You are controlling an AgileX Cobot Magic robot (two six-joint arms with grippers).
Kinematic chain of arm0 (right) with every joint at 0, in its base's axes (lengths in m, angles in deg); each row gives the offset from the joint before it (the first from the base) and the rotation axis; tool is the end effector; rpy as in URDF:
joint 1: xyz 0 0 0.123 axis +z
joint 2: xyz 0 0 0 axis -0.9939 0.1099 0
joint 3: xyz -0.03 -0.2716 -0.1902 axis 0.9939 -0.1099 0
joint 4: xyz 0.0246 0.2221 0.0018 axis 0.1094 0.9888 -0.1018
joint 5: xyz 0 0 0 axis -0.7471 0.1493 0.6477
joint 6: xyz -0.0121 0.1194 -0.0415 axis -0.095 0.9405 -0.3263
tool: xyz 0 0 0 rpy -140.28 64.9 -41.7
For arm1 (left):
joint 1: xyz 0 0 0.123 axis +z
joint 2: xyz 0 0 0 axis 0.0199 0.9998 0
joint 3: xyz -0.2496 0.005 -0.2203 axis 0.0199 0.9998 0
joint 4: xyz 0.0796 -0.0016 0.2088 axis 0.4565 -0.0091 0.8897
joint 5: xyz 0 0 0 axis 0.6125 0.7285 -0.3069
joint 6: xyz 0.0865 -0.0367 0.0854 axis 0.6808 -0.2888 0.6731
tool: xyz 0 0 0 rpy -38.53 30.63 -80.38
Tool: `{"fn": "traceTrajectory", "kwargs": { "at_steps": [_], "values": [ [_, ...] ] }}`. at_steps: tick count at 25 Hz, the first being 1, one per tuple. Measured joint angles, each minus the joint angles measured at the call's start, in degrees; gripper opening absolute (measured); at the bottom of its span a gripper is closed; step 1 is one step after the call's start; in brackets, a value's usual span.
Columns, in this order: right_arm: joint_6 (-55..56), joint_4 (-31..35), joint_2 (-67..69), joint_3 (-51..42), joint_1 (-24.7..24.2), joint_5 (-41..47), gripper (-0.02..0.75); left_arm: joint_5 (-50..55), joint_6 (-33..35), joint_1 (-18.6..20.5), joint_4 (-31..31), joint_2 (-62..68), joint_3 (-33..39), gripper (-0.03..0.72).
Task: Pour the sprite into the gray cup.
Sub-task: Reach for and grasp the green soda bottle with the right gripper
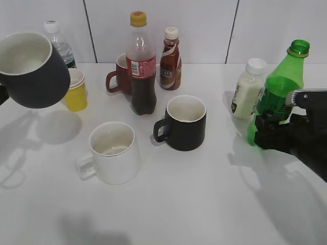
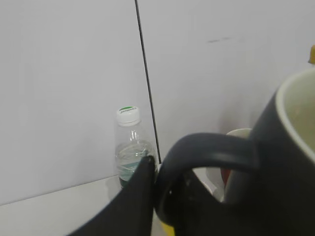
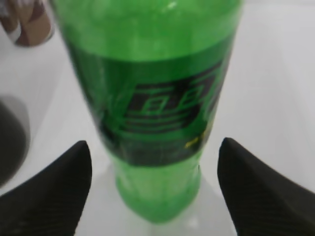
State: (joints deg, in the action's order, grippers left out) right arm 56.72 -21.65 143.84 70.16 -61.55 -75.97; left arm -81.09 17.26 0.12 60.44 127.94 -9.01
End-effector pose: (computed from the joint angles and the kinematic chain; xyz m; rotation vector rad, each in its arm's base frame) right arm 0.2777 0.0750 0.1767 -0.0743 1.9495 0.0607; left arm 0.2459 -0.0376 0.2834 0.2961 1.5540 -0.1480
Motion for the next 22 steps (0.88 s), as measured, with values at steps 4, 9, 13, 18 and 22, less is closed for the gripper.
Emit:
{"fn": "traceTrajectory", "kwargs": {
  "at_steps": [4, 9, 13, 18, 22],
  "values": [
    [1.07, -0.19, 3.92, 3.26, 0.0, -2.02, 0.596, 0.0, 0.0, -0.15, 0.21, 0.0, 0.0, 0.066],
    [1.23, -0.36, 6.39, 6.55, 0.0, -2.41, 0.428, 0.24, 0.0, -3.32, 0.21, 0.0, 0.0, 0.066],
    [0.57, -0.5, 6.29, 5.51, 0.0, -3.91, 0.345, 1.96, 0.0, -6.58, 0.21, -0.24, 0.0, 0.066],
    [-5.74, -6.15, -0.37, 2.58, 0.0, 0.31, 0.345, 10.19, 0.0, -13.75, 0.21, -1.53, -1.56, 0.066],
    [-15.63, -6.58, -11.13, 2.69, 0.0, 12.58, 0.345, 25.8, 0.0, -21.5, 0.47, -2.66, -7.32, 0.066]
  ]
}}
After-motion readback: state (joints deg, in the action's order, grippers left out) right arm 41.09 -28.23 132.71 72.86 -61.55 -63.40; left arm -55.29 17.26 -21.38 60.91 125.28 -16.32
